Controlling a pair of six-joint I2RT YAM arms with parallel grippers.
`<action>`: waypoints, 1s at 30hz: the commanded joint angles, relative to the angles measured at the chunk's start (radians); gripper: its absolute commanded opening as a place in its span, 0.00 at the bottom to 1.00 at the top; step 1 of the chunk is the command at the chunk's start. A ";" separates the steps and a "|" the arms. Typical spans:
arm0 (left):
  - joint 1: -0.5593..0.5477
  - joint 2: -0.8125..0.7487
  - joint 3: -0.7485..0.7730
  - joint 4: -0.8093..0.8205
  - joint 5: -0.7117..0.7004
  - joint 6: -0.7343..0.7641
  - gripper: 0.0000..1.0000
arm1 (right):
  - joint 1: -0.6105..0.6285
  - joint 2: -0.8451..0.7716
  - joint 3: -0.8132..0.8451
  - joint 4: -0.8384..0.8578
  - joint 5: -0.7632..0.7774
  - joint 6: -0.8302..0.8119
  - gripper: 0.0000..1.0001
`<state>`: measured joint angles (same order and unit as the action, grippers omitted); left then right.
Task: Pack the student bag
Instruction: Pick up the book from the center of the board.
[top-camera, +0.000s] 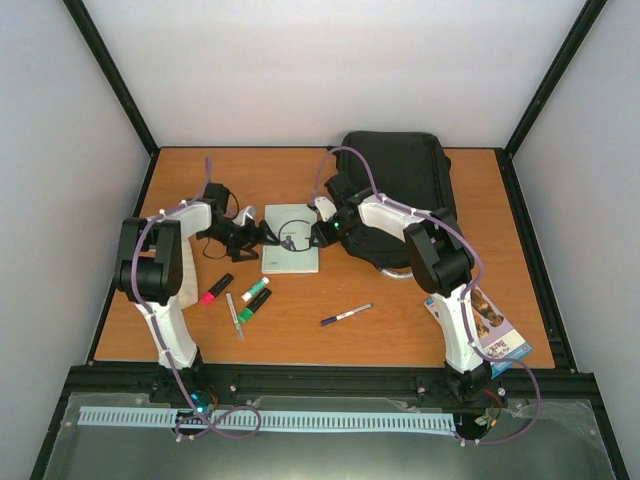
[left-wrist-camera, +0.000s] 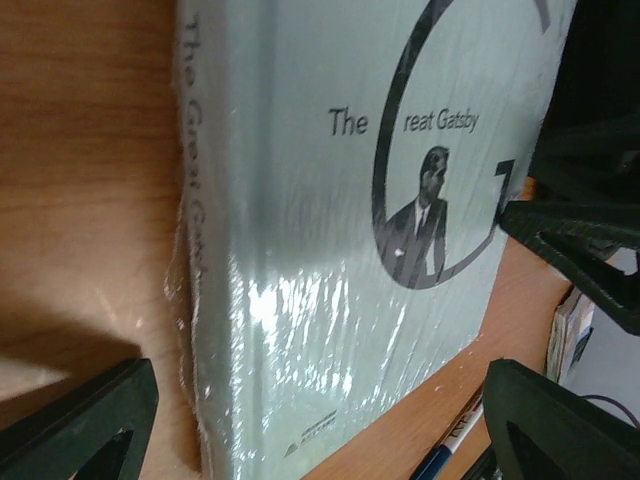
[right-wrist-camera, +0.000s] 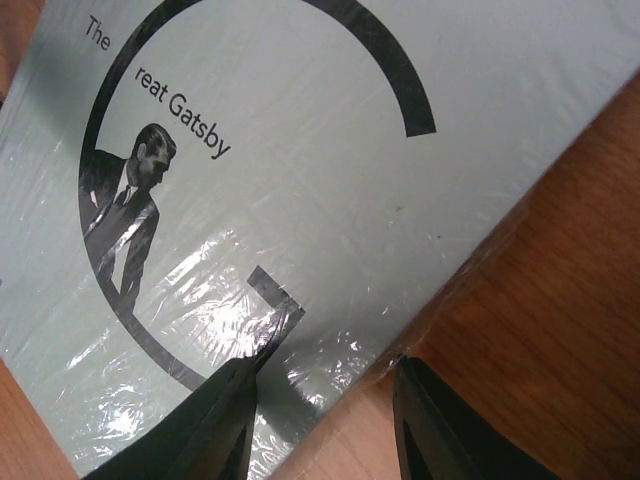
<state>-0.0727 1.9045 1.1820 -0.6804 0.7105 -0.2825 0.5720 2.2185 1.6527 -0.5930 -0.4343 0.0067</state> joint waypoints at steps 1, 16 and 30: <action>0.005 0.061 0.036 0.027 0.047 -0.033 0.94 | -0.004 0.060 -0.029 0.007 0.004 -0.023 0.40; 0.001 0.209 0.110 0.076 0.456 -0.041 0.94 | 0.010 0.122 -0.006 -0.005 -0.080 -0.056 0.49; -0.037 0.111 0.112 0.076 0.528 -0.034 0.80 | 0.014 0.124 0.028 -0.018 -0.181 -0.068 0.61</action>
<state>-0.0910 2.0838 1.2747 -0.6514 1.1526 -0.3187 0.5484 2.2757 1.7027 -0.5678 -0.5743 -0.0448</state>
